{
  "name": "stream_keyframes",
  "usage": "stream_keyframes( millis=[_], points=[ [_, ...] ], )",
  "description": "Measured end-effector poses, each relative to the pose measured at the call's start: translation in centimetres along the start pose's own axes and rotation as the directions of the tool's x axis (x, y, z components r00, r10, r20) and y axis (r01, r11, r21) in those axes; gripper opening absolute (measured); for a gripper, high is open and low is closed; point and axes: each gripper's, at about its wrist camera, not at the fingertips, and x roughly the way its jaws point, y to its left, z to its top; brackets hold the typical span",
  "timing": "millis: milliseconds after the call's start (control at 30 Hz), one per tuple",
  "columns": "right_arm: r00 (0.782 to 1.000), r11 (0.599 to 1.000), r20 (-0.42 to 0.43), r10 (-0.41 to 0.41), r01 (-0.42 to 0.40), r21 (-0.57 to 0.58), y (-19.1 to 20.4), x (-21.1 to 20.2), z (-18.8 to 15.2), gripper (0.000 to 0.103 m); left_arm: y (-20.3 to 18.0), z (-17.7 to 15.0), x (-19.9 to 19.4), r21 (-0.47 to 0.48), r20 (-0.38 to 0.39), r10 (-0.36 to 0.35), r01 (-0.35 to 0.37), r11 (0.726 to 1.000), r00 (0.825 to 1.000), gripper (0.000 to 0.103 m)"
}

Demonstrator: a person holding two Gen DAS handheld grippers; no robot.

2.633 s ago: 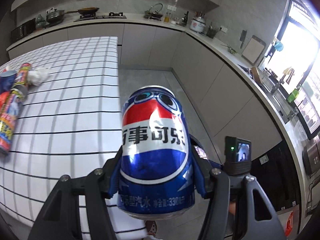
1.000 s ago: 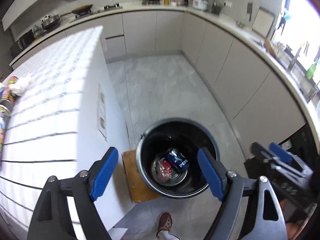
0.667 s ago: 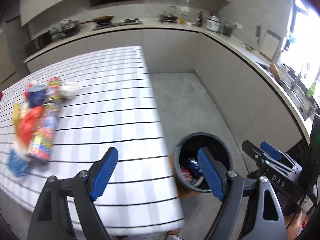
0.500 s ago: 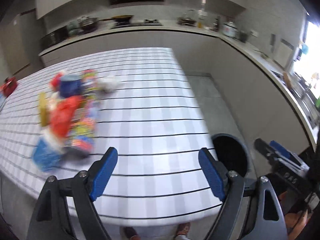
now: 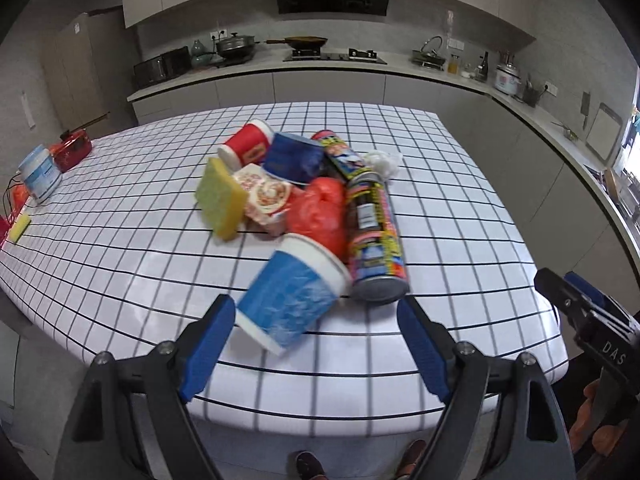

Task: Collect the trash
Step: 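Move both tools back to the table toward the blue paper cup and tall can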

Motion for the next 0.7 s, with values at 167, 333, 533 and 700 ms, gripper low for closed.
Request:
stream_keyframes(
  millis=[167,333,533,700],
  points=[
    [1.000,1.000,-0.004,-0.008,0.008,0.014,3.3,0.9,-0.4,0.086,2.5,0.1,0.1,0.029,-0.007,-0.015,0.016,0.999,1.000,0.084],
    [0.999,1.000,-0.022,-0.023,0.023,0.002,4.6,1.2,-0.2,0.091,4.2,0.1,1.0,0.049,-0.023,-0.046,0.047,0.998,0.999,0.087],
    [0.999,0.999,-0.022,-0.026,0.025,-0.031,5.2,2.2,0.8,0.092,5.0,0.1,2.4,0.057,-0.044,-0.081,0.083,0.995,0.996,0.088],
    [0.999,1.000,-0.037,0.027,-0.028,-0.011,4.8,4.1,1.3,0.092,4.1,0.1,4.0,0.115,-0.070,-0.071,0.078,0.990,0.995,0.088]
  ],
)
